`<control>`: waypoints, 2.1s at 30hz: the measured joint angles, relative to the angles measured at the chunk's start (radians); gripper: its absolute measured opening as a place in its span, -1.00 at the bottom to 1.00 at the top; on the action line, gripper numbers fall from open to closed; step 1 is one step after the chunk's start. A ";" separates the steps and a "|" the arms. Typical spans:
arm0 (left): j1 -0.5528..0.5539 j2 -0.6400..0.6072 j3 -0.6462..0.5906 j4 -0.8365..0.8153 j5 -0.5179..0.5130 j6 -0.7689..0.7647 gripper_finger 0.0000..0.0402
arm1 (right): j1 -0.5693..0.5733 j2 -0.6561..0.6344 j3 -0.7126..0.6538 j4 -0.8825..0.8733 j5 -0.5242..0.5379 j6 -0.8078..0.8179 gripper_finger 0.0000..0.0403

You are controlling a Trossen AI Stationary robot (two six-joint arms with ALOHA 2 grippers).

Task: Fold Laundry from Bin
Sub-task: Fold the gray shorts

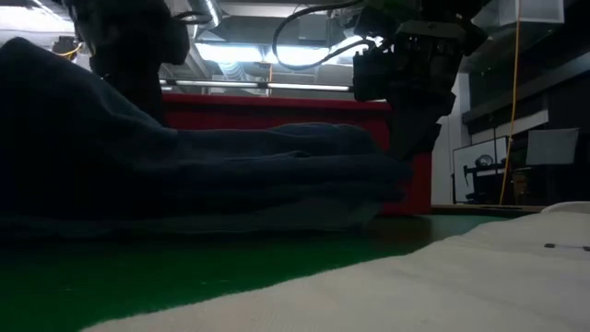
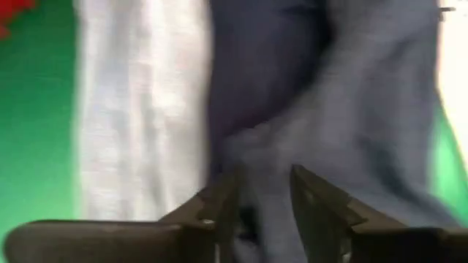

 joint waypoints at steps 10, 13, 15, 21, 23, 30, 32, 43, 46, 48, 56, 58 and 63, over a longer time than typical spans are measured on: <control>-0.024 -0.025 0.000 -0.007 0.376 -0.186 -0.19 | 0.000 0.000 0.000 0.000 0.001 0.000 -0.79; -0.051 -0.025 0.000 -0.042 0.377 -0.250 -0.21 | 0.000 0.000 0.000 0.000 0.001 0.000 -0.79; -0.070 -0.025 0.000 -0.067 0.374 -0.287 -0.23 | 0.000 0.000 0.000 0.000 0.000 0.000 -0.79; -0.126 -0.025 0.000 -0.114 0.368 -0.355 -0.26 | 0.000 0.000 0.000 0.000 -0.001 0.000 -0.79; -0.142 -0.025 0.000 -0.133 0.354 -0.377 -0.27 | 0.000 0.000 0.000 0.000 -0.001 0.000 -0.79; -0.197 -0.025 0.000 -0.147 0.239 -0.451 -0.27 | 0.000 0.000 0.000 0.000 -0.002 0.000 -0.79; -0.211 -0.025 0.000 -0.147 0.210 -0.455 -0.27 | 0.000 0.000 0.000 0.000 -0.002 0.000 -0.79; -0.255 -0.021 0.000 -0.155 0.160 -0.530 -0.27 | 0.000 0.000 0.000 0.000 -0.002 0.000 -0.79; -0.267 -0.002 0.000 -0.144 0.133 -0.531 -0.31 | 0.000 0.000 0.000 0.000 -0.002 0.000 -0.79; -0.275 0.017 0.000 -0.139 0.132 -0.531 -0.35 | 0.000 0.000 0.000 0.001 -0.002 0.000 -0.79; -0.281 0.054 0.000 -0.111 0.134 -0.531 -0.68 | 0.000 -0.001 0.000 0.003 -0.002 0.000 -0.79; -0.281 0.052 0.000 -0.112 0.132 -0.531 -0.85 | 0.000 -0.001 0.000 0.004 -0.002 0.000 -0.79; -0.281 0.041 0.000 -0.157 0.193 -0.533 -0.96 | 0.000 -0.001 0.000 0.004 -0.002 0.000 -0.79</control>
